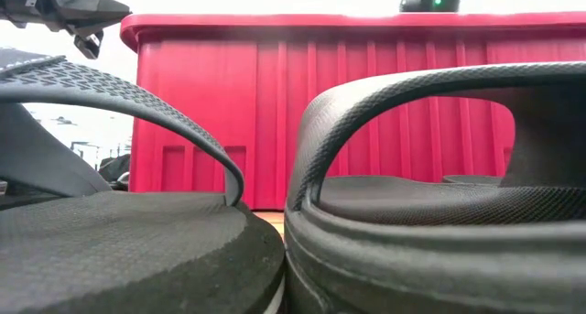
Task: Pick and place slides into bin
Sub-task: Adjust the red bin
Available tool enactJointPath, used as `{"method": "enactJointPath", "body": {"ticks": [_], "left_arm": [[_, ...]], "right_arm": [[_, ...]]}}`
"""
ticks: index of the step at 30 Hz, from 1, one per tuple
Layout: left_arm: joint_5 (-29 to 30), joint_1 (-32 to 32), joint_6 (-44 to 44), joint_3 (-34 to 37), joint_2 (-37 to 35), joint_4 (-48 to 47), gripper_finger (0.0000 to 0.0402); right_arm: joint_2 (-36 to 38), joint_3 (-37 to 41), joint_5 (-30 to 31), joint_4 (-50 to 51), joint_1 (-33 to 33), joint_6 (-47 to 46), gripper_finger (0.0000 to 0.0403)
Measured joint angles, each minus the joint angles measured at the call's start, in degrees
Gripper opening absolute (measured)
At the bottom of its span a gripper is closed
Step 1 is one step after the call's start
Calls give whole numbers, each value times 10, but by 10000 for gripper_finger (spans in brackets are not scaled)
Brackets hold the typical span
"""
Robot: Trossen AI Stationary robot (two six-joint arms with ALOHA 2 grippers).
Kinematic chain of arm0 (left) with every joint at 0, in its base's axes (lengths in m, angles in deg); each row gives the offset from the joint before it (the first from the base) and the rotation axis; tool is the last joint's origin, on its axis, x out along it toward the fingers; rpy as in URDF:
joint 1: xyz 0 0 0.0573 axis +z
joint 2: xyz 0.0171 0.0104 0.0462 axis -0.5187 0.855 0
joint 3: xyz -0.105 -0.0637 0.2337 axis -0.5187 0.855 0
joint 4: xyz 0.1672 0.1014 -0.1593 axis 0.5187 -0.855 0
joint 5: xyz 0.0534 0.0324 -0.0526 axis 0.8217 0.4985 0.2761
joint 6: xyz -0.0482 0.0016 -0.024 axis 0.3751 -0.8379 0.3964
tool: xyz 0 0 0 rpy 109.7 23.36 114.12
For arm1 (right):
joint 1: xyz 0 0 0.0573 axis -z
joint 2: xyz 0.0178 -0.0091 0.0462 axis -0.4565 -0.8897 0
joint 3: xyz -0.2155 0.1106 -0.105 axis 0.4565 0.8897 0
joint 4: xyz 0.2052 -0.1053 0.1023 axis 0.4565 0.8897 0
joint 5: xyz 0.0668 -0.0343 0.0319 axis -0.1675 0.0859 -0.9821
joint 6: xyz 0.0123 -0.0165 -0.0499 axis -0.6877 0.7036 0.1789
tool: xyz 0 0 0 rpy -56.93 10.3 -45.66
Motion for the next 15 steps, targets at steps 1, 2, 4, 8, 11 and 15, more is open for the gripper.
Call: {"method": "enactJointPath", "body": {"ticks": [1, 2, 4, 8, 11, 15], "left_arm": [[0, 0, -5, 0, 0, 0, 26], [0, 0, -9, 0, 0, 0, 26], [0, 0, -12, 0, 0, 0, 26], [0, 0, -5, 0, 0, 0, 26], [0, 0, 8, 0, 0, 0, 26], [0, 0, 18, 0, 0, 0, 26]], "right_arm": [[0, 0, 15, 8, 5, -8, 0], [1, 0, 17, 17, 10, -17, 0], [0, 0, 12, 40, 21, -42, 0], [-1, 0, -3, 66, 28, -87, 0], [-5, 0, -17, 85, 27, -110, 0], [-22, 4, -66, 127, 40, -142, 0]]}}
